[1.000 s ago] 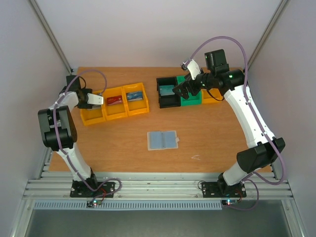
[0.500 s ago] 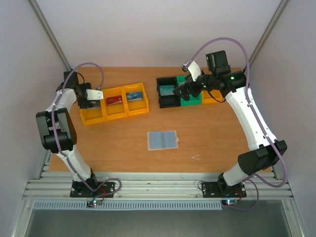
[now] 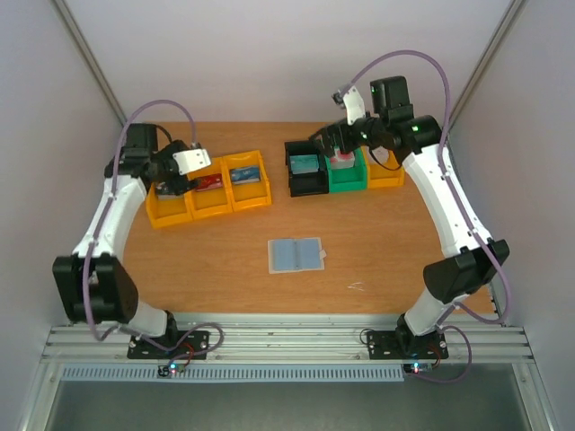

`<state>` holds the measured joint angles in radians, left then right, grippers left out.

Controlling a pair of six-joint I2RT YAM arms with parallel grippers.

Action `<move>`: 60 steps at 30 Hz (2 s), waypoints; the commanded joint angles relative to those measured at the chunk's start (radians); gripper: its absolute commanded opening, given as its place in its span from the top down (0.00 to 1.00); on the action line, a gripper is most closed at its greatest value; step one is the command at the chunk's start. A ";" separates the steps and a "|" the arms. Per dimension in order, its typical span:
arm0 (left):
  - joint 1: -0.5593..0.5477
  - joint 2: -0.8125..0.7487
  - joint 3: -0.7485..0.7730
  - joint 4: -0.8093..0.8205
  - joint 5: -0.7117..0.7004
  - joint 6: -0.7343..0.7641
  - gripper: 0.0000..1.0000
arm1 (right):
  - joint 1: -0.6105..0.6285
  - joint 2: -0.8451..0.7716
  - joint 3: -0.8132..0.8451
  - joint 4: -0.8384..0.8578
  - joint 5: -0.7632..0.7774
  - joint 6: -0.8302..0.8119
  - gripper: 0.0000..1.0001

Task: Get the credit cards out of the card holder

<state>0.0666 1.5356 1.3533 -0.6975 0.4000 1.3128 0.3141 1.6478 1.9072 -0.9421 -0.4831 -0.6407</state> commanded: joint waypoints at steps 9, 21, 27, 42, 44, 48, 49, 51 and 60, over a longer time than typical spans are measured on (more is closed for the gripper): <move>-0.250 -0.474 -0.545 0.479 0.012 -1.689 0.22 | 0.025 0.076 -0.042 0.150 0.231 0.706 0.12; -0.553 -0.423 -0.873 0.683 -0.168 -2.082 0.20 | 0.315 0.023 -0.660 0.118 0.384 0.797 0.17; -0.614 -0.345 -0.947 0.765 -0.218 -2.199 0.18 | 0.348 0.141 -0.721 0.164 0.352 0.807 0.24; -0.756 0.028 -0.895 0.983 -0.137 -2.293 0.24 | 0.349 0.183 -0.789 0.324 0.170 0.784 0.59; -0.757 0.051 -0.881 0.991 -0.129 -2.293 0.28 | 0.349 0.187 -0.798 0.373 0.099 0.782 0.64; -0.762 0.061 -0.879 1.043 -0.122 -2.286 0.39 | 0.350 0.183 -0.808 0.461 -0.017 0.785 0.70; -0.763 0.062 -0.880 1.046 -0.126 -2.285 0.43 | 0.349 0.177 -0.812 0.475 -0.023 0.791 0.71; -0.762 0.066 -0.880 1.044 -0.133 -2.288 0.54 | 0.350 0.162 -0.818 0.490 -0.037 0.792 0.73; -0.741 -0.073 -0.881 1.129 -0.055 -2.167 1.00 | 0.317 -0.029 -0.796 0.387 -0.064 0.640 0.66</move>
<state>-0.6891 1.5673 0.4797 0.3489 0.2764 -0.9478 0.6502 1.7691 1.0927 -0.5140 -0.5087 0.1051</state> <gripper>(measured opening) 0.081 0.306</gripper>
